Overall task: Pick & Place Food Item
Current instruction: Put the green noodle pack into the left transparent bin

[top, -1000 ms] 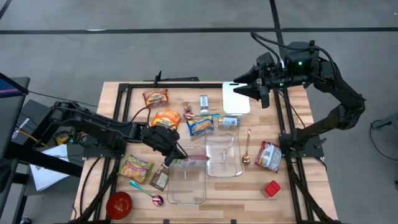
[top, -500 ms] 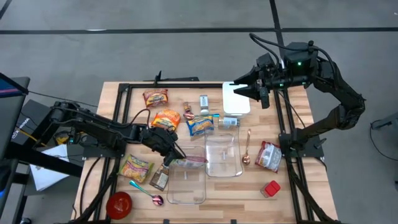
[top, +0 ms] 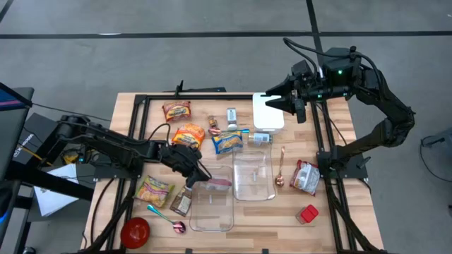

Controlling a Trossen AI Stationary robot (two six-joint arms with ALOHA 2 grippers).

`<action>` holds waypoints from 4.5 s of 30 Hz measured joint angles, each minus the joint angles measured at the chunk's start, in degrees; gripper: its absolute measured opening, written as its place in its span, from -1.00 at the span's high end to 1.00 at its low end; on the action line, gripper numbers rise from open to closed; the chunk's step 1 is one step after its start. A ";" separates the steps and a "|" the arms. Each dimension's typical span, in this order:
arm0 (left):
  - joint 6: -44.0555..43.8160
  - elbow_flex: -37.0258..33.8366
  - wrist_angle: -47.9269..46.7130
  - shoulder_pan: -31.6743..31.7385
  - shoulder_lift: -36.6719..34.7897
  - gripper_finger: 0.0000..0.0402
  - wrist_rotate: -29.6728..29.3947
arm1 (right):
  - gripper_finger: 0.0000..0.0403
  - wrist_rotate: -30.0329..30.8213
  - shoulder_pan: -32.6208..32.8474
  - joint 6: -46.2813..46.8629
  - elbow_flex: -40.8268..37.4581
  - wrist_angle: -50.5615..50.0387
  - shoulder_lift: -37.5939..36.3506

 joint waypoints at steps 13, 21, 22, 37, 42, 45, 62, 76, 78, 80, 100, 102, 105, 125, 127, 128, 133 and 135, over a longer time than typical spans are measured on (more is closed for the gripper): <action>5.36 -0.02 0.14 3.88 -10.62 0.33 -2.96 | -0.08 0.02 0.02 -0.13 0.00 0.04 0.00; 11.15 -0.01 -0.13 5.81 -16.59 0.41 -5.62 | -0.08 0.02 0.02 -0.13 0.00 0.07 0.00; 11.44 -0.02 -0.27 5.94 -17.27 0.41 -5.63 | -0.08 0.02 0.02 -0.13 0.00 0.07 0.00; 9.91 0.00 -38.00 -0.31 -25.43 0.18 3.93 | -0.08 0.01 -1.04 -1.06 0.00 0.09 0.00; 13.37 0.00 -46.86 -3.27 -23.82 0.13 5.16 | -0.08 0.00 -2.12 -1.64 0.00 0.09 0.02; 15.52 0.00 -47.14 -3.83 -21.65 0.12 5.14 | -0.08 0.00 -2.62 -1.91 0.00 0.04 0.02; 18.55 -6.82 -35.41 -3.81 -8.40 0.12 4.95 | -0.08 0.00 -2.91 -2.54 0.00 -0.42 0.02; 17.20 -12.06 -30.18 -3.81 -7.80 0.12 4.07 | -0.08 -0.01 -3.85 -2.57 0.00 -1.16 0.02; 16.73 -12.17 -29.89 -3.81 -7.80 0.12 4.07 | -0.08 -0.01 -3.85 -2.58 0.00 -1.48 0.02; 16.70 -12.18 -29.62 -3.81 -7.80 0.12 4.07 | -0.08 0.00 -3.85 -2.58 0.00 -1.55 0.02; 15.47 -12.20 -28.89 -3.81 -7.80 0.16 4.07 | -0.08 -0.02 -3.80 -2.71 0.00 -1.64 0.02; 15.52 -12.20 -28.89 -3.81 -7.80 0.22 4.07 | -0.08 -0.02 -3.80 -2.71 0.00 -1.64 0.02; 15.54 -12.20 -28.89 -3.81 -7.80 0.39 4.08 | -0.08 -0.02 -3.80 -2.79 0.00 -1.64 0.02; 14.94 -12.24 -23.81 -3.81 -8.01 1.00 4.31 | -0.08 -0.02 -3.80 -2.95 0.00 -1.64 0.02; 13.91 -12.24 -22.85 -3.81 -8.63 1.00 4.31 | -0.08 -0.02 -3.80 -2.95 0.00 -1.64 0.02; 13.57 -12.24 -22.35 -3.81 -9.09 1.00 4.33 | -0.08 -0.04 -3.84 -2.95 0.00 -1.62 0.02; 11.31 -12.17 -20.83 -3.81 -12.89 1.00 4.31 | -0.08 -0.02 -3.85 -2.99 0.00 -1.37 0.02; 10.61 -12.17 -20.82 -3.81 -15.10 1.00 4.31 | -0.08 -0.03 -3.85 -3.02 0.00 -1.13 0.02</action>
